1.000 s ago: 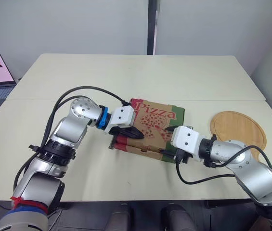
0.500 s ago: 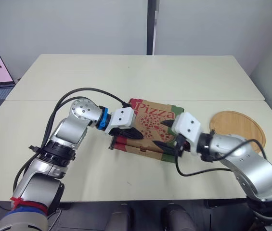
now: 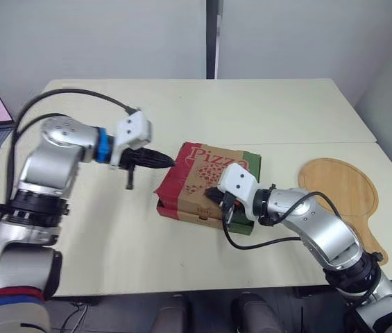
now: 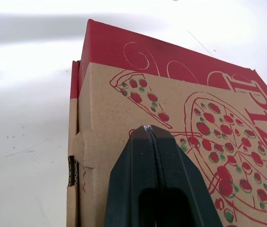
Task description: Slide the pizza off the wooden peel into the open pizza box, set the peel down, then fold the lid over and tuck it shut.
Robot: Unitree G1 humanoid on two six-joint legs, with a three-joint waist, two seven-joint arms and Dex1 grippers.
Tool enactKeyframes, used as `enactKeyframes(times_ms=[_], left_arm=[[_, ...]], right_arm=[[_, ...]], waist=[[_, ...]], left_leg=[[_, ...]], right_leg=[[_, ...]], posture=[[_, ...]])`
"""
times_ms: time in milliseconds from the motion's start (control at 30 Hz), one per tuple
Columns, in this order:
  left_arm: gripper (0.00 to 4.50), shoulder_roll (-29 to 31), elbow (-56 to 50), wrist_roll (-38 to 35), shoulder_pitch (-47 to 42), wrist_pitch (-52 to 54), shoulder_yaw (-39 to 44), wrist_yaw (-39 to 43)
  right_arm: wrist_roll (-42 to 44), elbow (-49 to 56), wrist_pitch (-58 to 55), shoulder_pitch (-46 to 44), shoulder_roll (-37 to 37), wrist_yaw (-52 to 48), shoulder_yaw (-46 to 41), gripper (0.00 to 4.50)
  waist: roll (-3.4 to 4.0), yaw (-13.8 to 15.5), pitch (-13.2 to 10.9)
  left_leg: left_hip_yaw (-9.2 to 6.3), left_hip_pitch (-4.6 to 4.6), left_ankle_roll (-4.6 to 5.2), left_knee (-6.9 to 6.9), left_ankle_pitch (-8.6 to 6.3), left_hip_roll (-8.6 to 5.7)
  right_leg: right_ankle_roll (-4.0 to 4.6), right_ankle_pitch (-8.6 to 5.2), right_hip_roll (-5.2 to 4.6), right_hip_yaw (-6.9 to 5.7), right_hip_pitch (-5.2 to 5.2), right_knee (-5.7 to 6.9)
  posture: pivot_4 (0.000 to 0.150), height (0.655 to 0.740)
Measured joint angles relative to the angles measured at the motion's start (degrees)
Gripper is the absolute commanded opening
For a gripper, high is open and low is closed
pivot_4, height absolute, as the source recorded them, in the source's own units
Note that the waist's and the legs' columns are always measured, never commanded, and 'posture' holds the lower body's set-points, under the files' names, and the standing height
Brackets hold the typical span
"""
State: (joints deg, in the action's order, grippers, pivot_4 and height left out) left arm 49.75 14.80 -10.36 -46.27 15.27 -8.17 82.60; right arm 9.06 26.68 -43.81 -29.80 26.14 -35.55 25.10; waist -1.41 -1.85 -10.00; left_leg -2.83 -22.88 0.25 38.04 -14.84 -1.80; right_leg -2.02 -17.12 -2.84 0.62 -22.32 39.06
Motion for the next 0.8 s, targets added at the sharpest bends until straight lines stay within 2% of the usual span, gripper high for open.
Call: enactKeyframes(times_ms=[167, 533, 800], left_arm=[[0.0, 2.31, 3.59, 4.1, 4.55, -5.79, -1.44, 0.51], [0.0, -2.83, 0.58, 3.8, 6.3, -3.39, -1.56, -0.92], [0.0, -4.2, -1.48, 4.02, 7.99, -3.0, -1.56, -2.46]], right_arm=[[-1.31, -1.01, 1.9, -0.13, 0.01, -0.77, 0.7, 0.03], [-1.62, -1.17, 2.32, -0.18, -0.03, -1.95, 0.78, 0.03], [-1.6, -1.17, 1.93, -0.18, -0.84, -1.94, 0.79, 0.03]], waist=[[-0.01, 0.12, -0.01], [-0.01, 0.2, -0.01], [-0.01, 0.34, -0.01]], left_leg=[[-0.01, -0.04, 0.0, 0.01, 0.0, 0.0], [-0.02, -0.04, 0.0, 0.01, 0.0, -0.01], [-0.02, -0.04, 0.0, 0.01, 0.0, -0.02]], right_leg=[[0.0, 0.0, -0.02, 0.0, 0.0, -0.01], [0.0, 0.0, -0.06, -0.02, 0.0, 0.01], [0.0, 0.0, -0.07, -0.02, 0.01, 0.0]], posture=[[0.15, 0.7318], [0.15, 0.7318], [0.15, 0.7318]])
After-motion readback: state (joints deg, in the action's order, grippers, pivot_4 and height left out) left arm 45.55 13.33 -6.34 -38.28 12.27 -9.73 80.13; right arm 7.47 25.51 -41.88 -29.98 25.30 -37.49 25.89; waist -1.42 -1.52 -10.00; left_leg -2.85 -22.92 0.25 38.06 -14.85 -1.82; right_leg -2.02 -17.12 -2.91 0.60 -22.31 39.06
